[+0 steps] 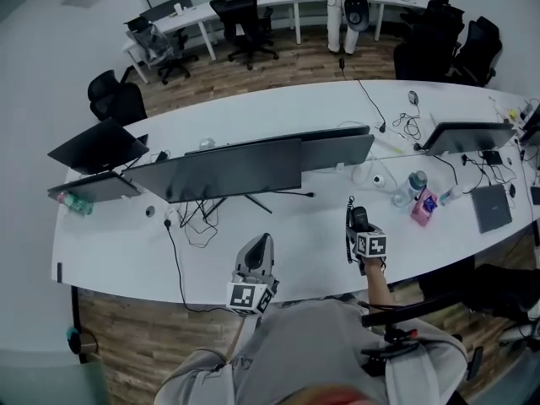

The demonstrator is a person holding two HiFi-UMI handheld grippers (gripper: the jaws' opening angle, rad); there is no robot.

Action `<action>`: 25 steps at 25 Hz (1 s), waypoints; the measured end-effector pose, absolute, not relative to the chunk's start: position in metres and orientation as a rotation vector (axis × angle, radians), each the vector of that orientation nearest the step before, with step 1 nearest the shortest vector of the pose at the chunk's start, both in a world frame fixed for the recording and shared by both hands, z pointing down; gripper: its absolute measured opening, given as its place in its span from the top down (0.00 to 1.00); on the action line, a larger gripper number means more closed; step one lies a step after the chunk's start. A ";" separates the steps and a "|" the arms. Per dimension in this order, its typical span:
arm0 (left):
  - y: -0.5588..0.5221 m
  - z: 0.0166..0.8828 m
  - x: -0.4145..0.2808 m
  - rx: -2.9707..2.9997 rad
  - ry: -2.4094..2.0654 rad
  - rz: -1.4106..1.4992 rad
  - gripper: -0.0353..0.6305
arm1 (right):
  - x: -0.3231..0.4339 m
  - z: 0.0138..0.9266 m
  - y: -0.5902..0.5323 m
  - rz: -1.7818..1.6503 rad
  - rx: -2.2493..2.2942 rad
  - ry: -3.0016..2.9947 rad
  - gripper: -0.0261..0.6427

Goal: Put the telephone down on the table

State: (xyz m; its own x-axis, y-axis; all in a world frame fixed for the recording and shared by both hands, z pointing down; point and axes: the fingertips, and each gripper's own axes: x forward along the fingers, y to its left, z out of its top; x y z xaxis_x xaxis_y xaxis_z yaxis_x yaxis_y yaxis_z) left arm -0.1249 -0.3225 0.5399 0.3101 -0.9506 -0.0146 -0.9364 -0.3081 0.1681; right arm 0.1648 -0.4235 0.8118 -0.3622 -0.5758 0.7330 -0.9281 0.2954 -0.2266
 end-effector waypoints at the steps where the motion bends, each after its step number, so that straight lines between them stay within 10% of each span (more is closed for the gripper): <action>1: -0.322 0.540 -0.126 2.434 -1.770 -0.167 0.93 | 0.165 0.821 -0.421 0.890 1.325 -2.025 0.54; 25: -0.315 0.546 -0.136 2.383 -1.853 -0.118 0.93 | 0.179 0.993 -0.353 1.026 1.158 -1.685 0.54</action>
State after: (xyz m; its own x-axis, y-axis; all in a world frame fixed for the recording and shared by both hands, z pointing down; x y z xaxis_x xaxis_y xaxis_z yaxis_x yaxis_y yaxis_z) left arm -0.1357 -0.3152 0.5461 0.2471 -0.9689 0.0119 -0.9595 -0.2429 0.1425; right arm 0.1785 -0.3529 0.9926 -0.2326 -0.2799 0.9314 -0.9560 0.2417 -0.1662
